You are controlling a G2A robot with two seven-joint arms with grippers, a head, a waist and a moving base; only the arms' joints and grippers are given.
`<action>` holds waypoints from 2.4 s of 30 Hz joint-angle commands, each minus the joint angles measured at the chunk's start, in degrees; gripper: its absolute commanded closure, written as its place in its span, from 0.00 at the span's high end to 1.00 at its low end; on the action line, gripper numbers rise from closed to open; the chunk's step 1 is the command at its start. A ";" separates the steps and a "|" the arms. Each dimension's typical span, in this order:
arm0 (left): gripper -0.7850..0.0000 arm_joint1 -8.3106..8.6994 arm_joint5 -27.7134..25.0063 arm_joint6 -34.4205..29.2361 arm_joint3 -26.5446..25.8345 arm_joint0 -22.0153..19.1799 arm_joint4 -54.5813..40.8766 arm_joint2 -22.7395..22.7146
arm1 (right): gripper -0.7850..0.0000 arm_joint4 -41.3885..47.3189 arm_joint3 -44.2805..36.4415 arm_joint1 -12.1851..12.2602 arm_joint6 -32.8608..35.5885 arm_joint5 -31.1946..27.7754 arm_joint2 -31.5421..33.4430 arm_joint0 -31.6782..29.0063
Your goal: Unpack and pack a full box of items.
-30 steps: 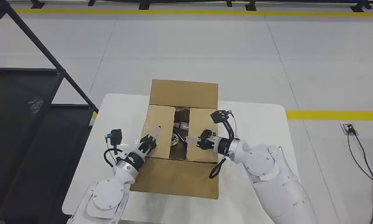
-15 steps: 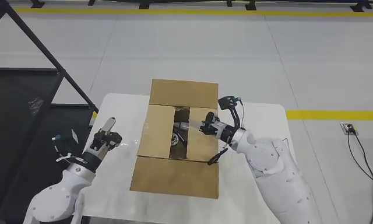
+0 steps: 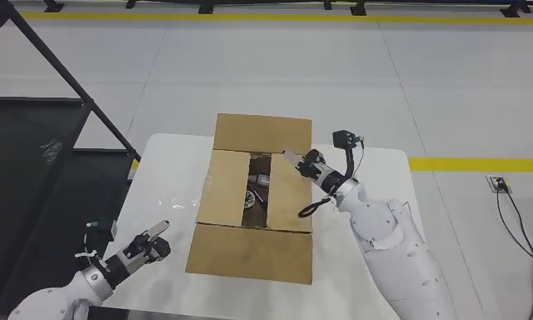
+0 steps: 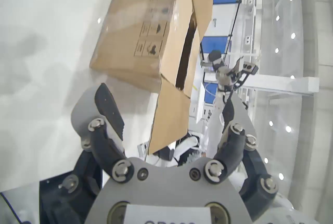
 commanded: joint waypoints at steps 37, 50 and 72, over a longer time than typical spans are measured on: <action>1.00 1.64 8.91 3.06 -2.37 -6.51 -17.18 7.68 | 1.00 24.61 51.22 -6.72 -6.38 -20.26 -3.32 24.28; 1.00 0.92 7.74 21.47 -5.99 -6.47 -15.09 12.12 | 1.00 29.56 46.48 -5.00 1.84 -26.51 0.67 23.78; 1.00 -0.17 -1.52 35.95 -6.12 -6.98 -2.07 21.92 | 1.00 22.71 -3.70 0.14 18.48 4.17 5.87 0.27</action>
